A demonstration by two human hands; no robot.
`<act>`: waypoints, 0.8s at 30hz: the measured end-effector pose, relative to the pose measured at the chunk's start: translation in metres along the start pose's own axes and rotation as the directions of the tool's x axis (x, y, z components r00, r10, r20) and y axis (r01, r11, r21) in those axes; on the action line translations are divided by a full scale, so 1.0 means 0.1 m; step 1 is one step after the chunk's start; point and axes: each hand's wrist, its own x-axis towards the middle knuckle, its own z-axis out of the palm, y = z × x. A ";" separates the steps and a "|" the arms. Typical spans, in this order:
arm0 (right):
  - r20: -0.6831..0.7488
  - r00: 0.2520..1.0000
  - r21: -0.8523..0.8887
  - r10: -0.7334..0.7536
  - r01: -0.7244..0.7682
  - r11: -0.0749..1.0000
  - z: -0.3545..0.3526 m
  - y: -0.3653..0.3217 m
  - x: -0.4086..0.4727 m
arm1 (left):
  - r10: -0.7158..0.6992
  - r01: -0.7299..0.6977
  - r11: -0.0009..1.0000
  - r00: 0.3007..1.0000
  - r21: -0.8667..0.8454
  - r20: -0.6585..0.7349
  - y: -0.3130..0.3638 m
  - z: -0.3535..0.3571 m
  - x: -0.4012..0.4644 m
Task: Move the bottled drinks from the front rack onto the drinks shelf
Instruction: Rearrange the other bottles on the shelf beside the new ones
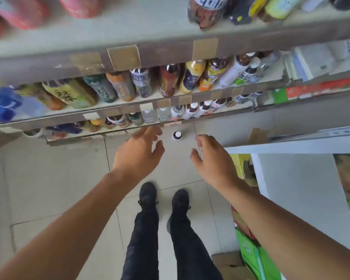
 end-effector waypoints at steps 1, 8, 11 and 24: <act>0.024 0.999 0.012 0.025 -0.026 1.000 0.21 0.11 0.09 | -0.008 0.008 1.000 1.000 0.000 0.011 -0.14 0.20 0.06; 0.160 0.965 0.074 0.210 -0.224 0.972 1.63 0.89 0.84 | -0.039 0.035 0.998 0.996 0.048 0.075 -1.05 1.62 0.43; 0.181 0.965 0.000 0.190 -0.193 0.981 2.13 1.22 1.23 | -0.023 0.012 0.995 0.994 0.097 0.108 -1.38 2.10 0.62; 0.148 0.977 -0.115 0.155 -0.138 0.984 3.33 1.78 2.15 | -0.055 0.029 0.989 0.982 0.142 0.182 -2.22 3.10 0.96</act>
